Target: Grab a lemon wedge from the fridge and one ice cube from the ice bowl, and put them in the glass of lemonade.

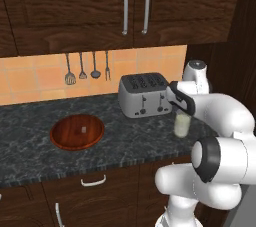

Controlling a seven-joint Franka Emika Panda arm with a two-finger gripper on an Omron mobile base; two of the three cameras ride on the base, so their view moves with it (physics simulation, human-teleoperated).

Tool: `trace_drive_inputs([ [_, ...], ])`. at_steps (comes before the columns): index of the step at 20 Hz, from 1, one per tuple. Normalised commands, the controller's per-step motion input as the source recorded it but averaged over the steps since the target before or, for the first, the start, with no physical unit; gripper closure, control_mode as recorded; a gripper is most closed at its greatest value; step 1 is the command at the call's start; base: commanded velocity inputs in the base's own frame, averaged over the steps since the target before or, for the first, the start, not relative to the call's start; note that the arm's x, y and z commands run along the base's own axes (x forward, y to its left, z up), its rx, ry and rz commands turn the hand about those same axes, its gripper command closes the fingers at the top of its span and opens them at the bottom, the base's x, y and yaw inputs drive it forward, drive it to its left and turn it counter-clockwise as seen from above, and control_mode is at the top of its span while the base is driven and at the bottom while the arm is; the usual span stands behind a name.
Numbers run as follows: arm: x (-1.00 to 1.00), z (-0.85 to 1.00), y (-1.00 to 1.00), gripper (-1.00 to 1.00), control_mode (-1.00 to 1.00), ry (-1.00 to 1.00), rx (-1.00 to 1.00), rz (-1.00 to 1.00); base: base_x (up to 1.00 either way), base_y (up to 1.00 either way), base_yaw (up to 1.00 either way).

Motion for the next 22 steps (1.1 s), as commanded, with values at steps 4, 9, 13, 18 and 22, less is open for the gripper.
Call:
trace_drive_inputs([
  [4, 0.05, -0.13, -0.05, 1.00, -1.00, 0.00, 0.00, 0.00, 0.00, 0.00, 0.00],
  [9, 0.00, 0.00, 0.00, -1.00, -1.00, 0.00, 0.00, 0.00, 0.00, 0.00, 0.00],
  [13, 0.00, 0.00, 0.00, -1.00, -1.00, 0.00, 0.00, 0.00, 0.00, 0.00, 0.00],
  [18, 0.00, 0.00, 0.00, -1.00, -1.00, 0.00, 0.00, 0.00, 0.00, 0.00, 0.00],
  [22, 0.00, 0.00, 0.00, -1.00, -1.00, 0.00, 0.00, 0.00, 0.00, 0.00, 0.00],
])
